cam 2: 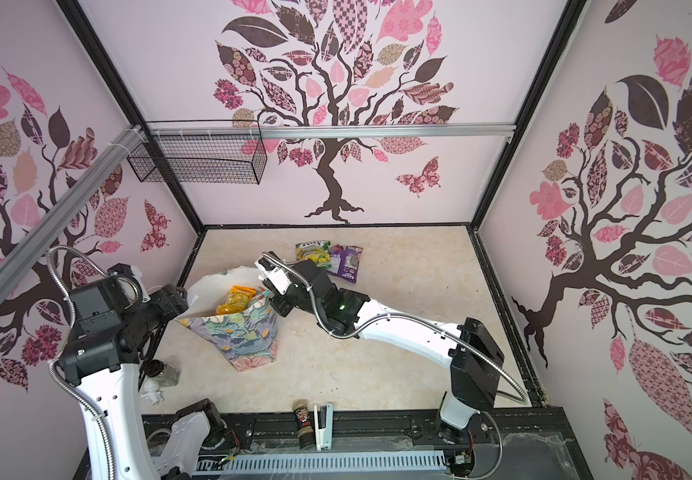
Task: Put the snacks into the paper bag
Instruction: 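Draw the left gripper with the paper bag back toward the robot, then move the open right gripper over the purple Fox's Berries packet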
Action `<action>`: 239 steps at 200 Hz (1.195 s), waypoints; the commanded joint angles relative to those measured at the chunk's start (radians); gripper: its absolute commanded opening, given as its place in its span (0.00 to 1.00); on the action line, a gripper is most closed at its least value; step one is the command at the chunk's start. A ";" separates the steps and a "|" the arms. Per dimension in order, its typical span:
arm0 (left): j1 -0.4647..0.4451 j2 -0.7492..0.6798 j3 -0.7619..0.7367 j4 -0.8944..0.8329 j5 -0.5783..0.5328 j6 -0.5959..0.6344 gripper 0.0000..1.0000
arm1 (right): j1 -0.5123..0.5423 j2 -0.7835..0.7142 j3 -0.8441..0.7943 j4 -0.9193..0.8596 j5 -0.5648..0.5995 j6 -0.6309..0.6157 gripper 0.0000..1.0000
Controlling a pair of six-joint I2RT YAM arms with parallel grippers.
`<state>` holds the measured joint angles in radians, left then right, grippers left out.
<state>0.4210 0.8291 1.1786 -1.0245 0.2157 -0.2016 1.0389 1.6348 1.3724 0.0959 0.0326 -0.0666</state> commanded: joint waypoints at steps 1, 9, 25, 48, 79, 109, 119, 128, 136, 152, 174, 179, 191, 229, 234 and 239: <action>0.005 -0.025 -0.037 0.073 0.084 0.005 0.62 | -0.002 -0.072 -0.012 0.044 0.008 0.008 0.00; 0.005 -0.030 -0.049 0.089 0.096 0.005 0.57 | -0.003 -0.082 -0.022 0.047 0.010 0.008 0.00; 0.005 -0.033 -0.064 0.104 0.114 0.011 0.37 | -0.002 -0.103 -0.038 0.043 0.013 0.011 0.00; 0.005 -0.052 -0.098 0.151 0.154 0.007 0.07 | -0.003 -0.142 -0.074 0.049 0.044 0.016 0.00; 0.005 -0.089 -0.139 0.217 0.227 0.008 0.00 | -0.003 -0.195 -0.118 0.047 0.078 0.030 0.36; 0.005 -0.108 -0.172 0.264 0.300 0.007 0.00 | -0.005 -0.264 -0.186 0.055 0.113 0.051 0.57; 0.005 -0.113 -0.193 0.286 0.315 0.003 0.00 | -0.006 -0.293 -0.215 0.060 0.123 0.062 0.60; 0.006 -0.114 -0.205 0.296 0.322 0.001 0.00 | -0.009 -0.323 -0.244 0.059 0.141 0.075 0.62; 0.005 -0.119 -0.219 0.305 0.324 0.001 0.00 | -0.014 -0.345 -0.270 0.053 0.170 0.084 0.63; 0.005 -0.131 -0.231 0.313 0.312 0.004 0.00 | -0.030 -0.377 -0.316 0.033 0.255 0.087 0.65; 0.005 -0.126 -0.191 0.287 0.280 0.003 0.00 | -0.144 -0.382 -0.363 -0.024 0.227 0.173 0.66; 0.005 -0.121 -0.175 0.269 0.280 0.002 0.00 | -0.185 -0.379 -0.375 -0.030 0.188 0.207 0.66; 0.005 -0.116 -0.143 0.236 0.288 0.009 0.00 | -0.280 -0.358 -0.402 -0.033 0.097 0.274 0.67; 0.005 -0.128 -0.028 0.085 0.229 0.051 0.00 | -0.391 -0.129 -0.343 -0.130 0.109 0.253 0.71; 0.005 -0.136 -0.023 0.072 0.229 0.057 0.00 | -0.392 -0.091 -0.324 -0.142 0.112 0.234 0.72; 0.005 -0.146 -0.021 0.062 0.226 0.062 0.00 | -0.392 -0.055 -0.303 -0.158 0.119 0.220 0.73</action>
<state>0.4252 0.7269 1.0771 -0.8822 0.4465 -0.1833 0.6392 1.4227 0.9867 0.0402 0.1619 0.1741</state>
